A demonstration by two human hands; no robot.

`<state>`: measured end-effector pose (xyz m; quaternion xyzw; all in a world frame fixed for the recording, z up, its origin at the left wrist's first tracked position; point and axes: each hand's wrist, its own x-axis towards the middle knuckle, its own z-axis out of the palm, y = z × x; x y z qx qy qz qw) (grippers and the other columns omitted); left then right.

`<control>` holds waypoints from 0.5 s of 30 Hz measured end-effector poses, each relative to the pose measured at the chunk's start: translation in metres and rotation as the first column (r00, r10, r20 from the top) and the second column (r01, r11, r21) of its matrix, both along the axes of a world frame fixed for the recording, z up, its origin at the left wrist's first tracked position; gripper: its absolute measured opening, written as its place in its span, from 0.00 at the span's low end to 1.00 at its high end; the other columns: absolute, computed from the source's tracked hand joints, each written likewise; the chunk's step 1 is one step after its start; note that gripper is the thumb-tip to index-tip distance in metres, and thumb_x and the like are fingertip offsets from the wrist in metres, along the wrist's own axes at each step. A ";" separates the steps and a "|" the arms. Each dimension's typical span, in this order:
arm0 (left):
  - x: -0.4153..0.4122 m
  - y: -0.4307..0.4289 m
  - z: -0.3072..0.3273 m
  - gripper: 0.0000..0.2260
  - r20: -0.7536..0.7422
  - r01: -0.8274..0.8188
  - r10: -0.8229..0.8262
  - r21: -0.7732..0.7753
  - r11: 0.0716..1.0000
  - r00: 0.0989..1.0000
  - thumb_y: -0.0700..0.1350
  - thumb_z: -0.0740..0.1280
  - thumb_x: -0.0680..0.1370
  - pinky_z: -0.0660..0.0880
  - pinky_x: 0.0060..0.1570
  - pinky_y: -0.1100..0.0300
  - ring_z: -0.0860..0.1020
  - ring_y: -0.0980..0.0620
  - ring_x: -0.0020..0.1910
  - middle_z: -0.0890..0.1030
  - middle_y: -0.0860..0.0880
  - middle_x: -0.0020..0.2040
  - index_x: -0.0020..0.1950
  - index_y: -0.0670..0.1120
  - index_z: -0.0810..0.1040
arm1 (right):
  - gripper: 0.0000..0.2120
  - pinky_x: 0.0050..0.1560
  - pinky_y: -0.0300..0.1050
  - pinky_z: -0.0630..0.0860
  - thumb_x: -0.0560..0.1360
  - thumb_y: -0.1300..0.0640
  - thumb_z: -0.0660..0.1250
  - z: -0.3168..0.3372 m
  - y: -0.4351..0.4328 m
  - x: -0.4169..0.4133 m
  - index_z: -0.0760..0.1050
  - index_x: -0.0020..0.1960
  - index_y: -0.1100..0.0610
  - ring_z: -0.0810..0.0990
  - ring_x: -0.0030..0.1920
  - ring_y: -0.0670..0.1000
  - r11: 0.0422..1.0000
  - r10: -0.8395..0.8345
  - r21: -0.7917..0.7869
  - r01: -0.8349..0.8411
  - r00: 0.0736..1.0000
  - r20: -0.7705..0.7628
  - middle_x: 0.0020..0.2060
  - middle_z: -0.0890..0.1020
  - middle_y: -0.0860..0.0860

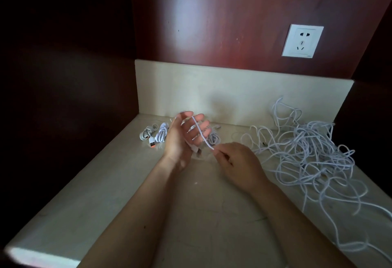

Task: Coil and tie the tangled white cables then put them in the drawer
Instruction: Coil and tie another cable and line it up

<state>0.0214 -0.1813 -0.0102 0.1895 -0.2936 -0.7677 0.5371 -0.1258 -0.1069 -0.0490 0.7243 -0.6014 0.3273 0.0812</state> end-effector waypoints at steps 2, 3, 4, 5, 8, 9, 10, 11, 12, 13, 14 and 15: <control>-0.001 -0.001 0.000 0.08 0.035 -0.082 0.081 0.005 0.997 0.996 0.43 0.56 0.81 0.75 0.27 0.62 0.72 0.53 0.25 0.74 0.48 0.35 0.45 0.47 0.72 | 0.12 0.36 0.45 0.63 0.78 0.51 0.59 -0.001 0.000 0.001 0.75 0.39 0.53 0.70 0.36 0.49 0.997 0.042 0.063 -0.039 0.998 -0.049 0.31 0.69 0.44; -0.001 -0.002 -0.001 0.07 0.061 -0.128 0.128 -0.006 0.992 0.990 0.43 0.55 0.81 0.66 0.22 0.66 0.65 0.55 0.22 0.71 0.49 0.34 0.45 0.48 0.70 | 0.12 0.37 0.45 0.63 0.78 0.50 0.58 -0.002 -0.001 0.001 0.77 0.41 0.52 0.69 0.37 0.47 0.994 0.060 0.092 -0.055 0.997 -0.055 0.32 0.69 0.43; 0.000 -0.003 -0.001 0.07 0.080 -0.161 0.161 -0.009 0.987 0.984 0.43 0.55 0.81 0.58 0.21 0.67 0.60 0.57 0.21 0.68 0.50 0.33 0.44 0.49 0.69 | 0.13 0.38 0.44 0.64 0.78 0.49 0.58 -0.003 -0.001 0.000 0.78 0.43 0.52 0.70 0.39 0.47 0.991 0.071 0.114 -0.065 0.996 -0.057 0.33 0.70 0.42; 0.001 -0.005 -0.001 0.07 0.096 -0.184 0.185 -0.014 0.983 0.978 0.43 0.54 0.80 0.53 0.21 0.67 0.57 0.57 0.21 0.67 0.51 0.32 0.44 0.50 0.69 | 0.13 0.39 0.44 0.65 0.77 0.48 0.57 -0.003 -0.001 -0.001 0.77 0.43 0.51 0.70 0.40 0.46 0.989 0.073 0.131 -0.065 0.996 -0.057 0.33 0.71 0.42; 0.007 -0.007 -0.001 0.09 0.119 -0.204 0.204 -0.013 0.979 0.972 0.49 0.52 0.83 0.48 0.22 0.67 0.54 0.59 0.20 0.63 0.53 0.28 0.44 0.50 0.67 | 0.11 0.39 0.46 0.66 0.78 0.49 0.60 -0.002 0.000 -0.002 0.71 0.39 0.51 0.70 0.40 0.46 0.987 0.042 0.158 -0.039 0.999 -0.016 0.32 0.70 0.42; 0.008 -0.008 -0.001 0.12 0.119 -0.188 0.187 0.001 0.982 0.975 0.52 0.51 0.83 0.48 0.21 0.68 0.54 0.59 0.20 0.61 0.53 0.28 0.44 0.50 0.67 | 0.11 0.39 0.47 0.68 0.79 0.49 0.61 -0.002 0.001 -0.003 0.69 0.39 0.52 0.70 0.40 0.47 0.987 0.027 0.161 -0.026 1.000 -0.005 0.32 0.70 0.44; 0.009 -0.010 -0.003 0.16 0.118 -0.159 0.156 0.016 0.987 0.981 0.56 0.49 0.84 0.47 0.21 0.68 0.54 0.59 0.19 0.60 0.53 0.27 0.42 0.50 0.66 | 0.12 0.40 0.48 0.69 0.78 0.50 0.62 0.000 0.002 -0.003 0.69 0.38 0.53 0.71 0.40 0.47 0.988 0.015 0.157 -0.016 1.000 0.007 0.33 0.72 0.45; 0.010 -0.012 -0.004 0.20 0.119 -0.124 0.121 0.024 0.992 0.986 0.60 0.46 0.83 0.47 0.22 0.69 0.53 0.59 0.19 0.58 0.54 0.26 0.40 0.50 0.65 | 0.12 0.40 0.48 0.70 0.78 0.50 0.62 0.001 0.003 -0.002 0.69 0.38 0.53 0.71 0.39 0.47 0.989 0.013 0.149 -0.017 1.000 0.027 0.33 0.72 0.46; 0.011 -0.013 -0.006 0.21 0.122 -0.087 0.083 0.030 0.996 0.989 0.61 0.44 0.83 0.47 0.21 0.68 0.53 0.59 0.19 0.57 0.54 0.25 0.37 0.51 0.63 | 0.12 0.40 0.49 0.69 0.78 0.50 0.62 0.004 0.005 -0.001 0.68 0.37 0.54 0.71 0.38 0.47 0.990 0.023 0.141 -0.030 0.998 0.055 0.33 0.72 0.47; 0.011 -0.015 -0.007 0.22 0.127 -0.051 0.045 0.040 0.998 0.991 0.61 0.43 0.83 0.47 0.21 0.68 0.53 0.59 0.19 0.56 0.54 0.25 0.36 0.51 0.61 | 0.12 0.39 0.48 0.69 0.77 0.50 0.62 0.007 0.006 0.000 0.68 0.37 0.54 0.71 0.37 0.47 0.990 0.038 0.134 -0.049 0.995 0.087 0.33 0.72 0.48; 0.012 -0.016 -0.007 0.21 0.133 -0.015 0.006 0.062 0.998 0.991 0.59 0.43 0.83 0.47 0.21 0.68 0.53 0.59 0.18 0.56 0.55 0.24 0.36 0.51 0.61 | 0.11 0.39 0.48 0.69 0.75 0.51 0.61 0.009 0.008 0.001 0.69 0.37 0.55 0.70 0.36 0.47 0.989 0.057 0.126 -0.073 0.990 0.126 0.32 0.72 0.49; 0.013 -0.016 -0.007 0.20 0.141 0.027 -0.039 0.089 0.996 0.989 0.57 0.44 0.82 0.47 0.20 0.68 0.54 0.59 0.18 0.57 0.55 0.23 0.37 0.50 0.65 | 0.10 0.38 0.47 0.69 0.74 0.51 0.61 0.012 0.010 0.002 0.70 0.37 0.55 0.71 0.36 0.47 0.989 0.079 0.113 -0.099 0.982 0.173 0.32 0.73 0.49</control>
